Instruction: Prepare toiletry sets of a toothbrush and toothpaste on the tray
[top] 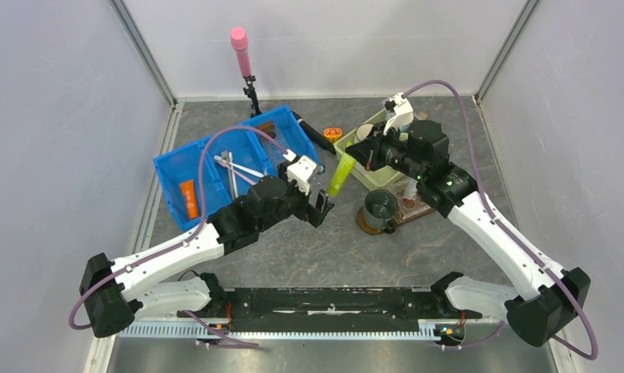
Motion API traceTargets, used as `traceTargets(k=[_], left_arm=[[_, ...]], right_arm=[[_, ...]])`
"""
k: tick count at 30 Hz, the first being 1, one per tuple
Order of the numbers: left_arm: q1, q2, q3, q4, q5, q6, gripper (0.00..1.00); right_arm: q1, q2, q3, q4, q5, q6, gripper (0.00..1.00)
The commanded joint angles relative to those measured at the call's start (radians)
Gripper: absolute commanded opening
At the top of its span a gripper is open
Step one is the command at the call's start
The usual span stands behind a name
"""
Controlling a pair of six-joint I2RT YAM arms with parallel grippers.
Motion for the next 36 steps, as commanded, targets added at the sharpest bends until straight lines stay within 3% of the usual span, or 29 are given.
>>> traceTargets(k=[1, 8, 15, 22, 36], left_arm=[[-0.002, -0.026, -0.009, 0.001, -0.139, -0.035, 1.0], [0.049, -0.069, -0.007, -0.121, -0.275, -0.112, 1.0], [0.304, -0.16, -0.044, -0.226, -0.195, -0.275, 1.0], [0.509, -0.223, -0.051, -0.319, -0.147, -0.339, 1.0], [0.536, -0.244, -0.063, -0.321, -0.138, -0.367, 1.0]], right_arm=[[-0.011, -0.067, 0.056, -0.008, 0.114, -0.104, 0.0], [-0.013, -0.145, 0.071, -0.097, 0.399, -0.281, 0.0], [-0.013, -0.24, -0.042, -0.068, 0.64, -0.386, 0.0], [-0.013, -0.272, -0.13, -0.029, 0.705, -0.406, 0.0], [-0.012, -0.351, -0.371, 0.146, 0.757, -0.372, 0.0]])
